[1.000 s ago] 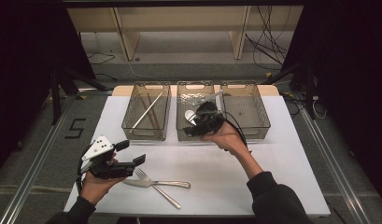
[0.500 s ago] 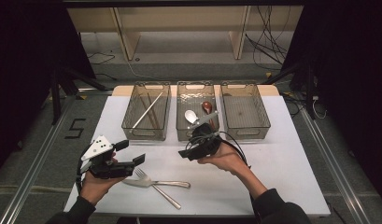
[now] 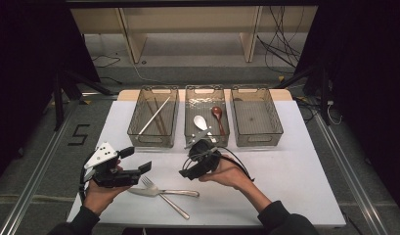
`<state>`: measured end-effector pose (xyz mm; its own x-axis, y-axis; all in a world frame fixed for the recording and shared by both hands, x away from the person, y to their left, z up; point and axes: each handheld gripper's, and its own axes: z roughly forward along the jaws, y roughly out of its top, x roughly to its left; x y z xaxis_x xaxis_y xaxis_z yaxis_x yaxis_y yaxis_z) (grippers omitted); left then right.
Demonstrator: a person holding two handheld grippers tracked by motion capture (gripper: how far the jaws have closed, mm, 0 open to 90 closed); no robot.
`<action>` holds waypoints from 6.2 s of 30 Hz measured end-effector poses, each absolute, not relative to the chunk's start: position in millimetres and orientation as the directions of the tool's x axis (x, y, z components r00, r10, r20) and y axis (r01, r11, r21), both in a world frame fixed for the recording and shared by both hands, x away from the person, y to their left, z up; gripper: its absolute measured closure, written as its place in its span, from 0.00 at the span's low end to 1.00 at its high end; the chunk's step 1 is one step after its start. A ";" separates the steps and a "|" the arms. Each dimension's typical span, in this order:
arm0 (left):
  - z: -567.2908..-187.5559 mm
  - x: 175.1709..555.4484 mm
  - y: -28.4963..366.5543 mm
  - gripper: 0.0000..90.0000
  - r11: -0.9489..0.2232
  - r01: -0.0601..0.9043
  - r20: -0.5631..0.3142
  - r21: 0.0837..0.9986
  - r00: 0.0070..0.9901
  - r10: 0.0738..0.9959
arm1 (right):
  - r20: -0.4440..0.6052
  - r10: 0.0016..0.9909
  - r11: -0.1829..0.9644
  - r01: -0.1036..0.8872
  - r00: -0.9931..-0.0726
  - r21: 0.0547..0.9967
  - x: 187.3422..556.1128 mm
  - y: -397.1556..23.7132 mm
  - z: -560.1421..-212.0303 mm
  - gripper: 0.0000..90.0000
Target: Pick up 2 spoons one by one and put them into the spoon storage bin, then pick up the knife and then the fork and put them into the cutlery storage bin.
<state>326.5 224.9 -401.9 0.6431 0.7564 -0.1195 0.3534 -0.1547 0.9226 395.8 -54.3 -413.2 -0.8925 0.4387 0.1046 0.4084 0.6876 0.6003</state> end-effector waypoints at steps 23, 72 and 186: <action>-401.5 327.7 223.4 0.18 -0.148 0.353 -0.121 0.924 0.637 0.761 | 0.093 0.369 0.751 0.355 -0.925 0.556 375.7 -29.4 -430.1 0.37; -401.6 325.4 227.0 0.18 -0.148 0.348 -0.114 0.926 0.631 0.768 | 0.009 0.270 0.915 0.260 -0.963 0.309 367.0 -18.9 -463.2 0.76; -401.7 325.8 226.1 0.18 -0.150 0.350 -0.113 0.925 0.627 0.771 | 0.017 0.437 0.831 0.410 -0.899 0.376 382.0 -128.0 -402.9 0.89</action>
<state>325.8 226.1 -401.7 0.6271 0.7707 -0.1129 0.3504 -0.1498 0.9245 382.0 -128.0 -402.9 -0.8994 0.4368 0.0166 0.4105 0.8309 0.3757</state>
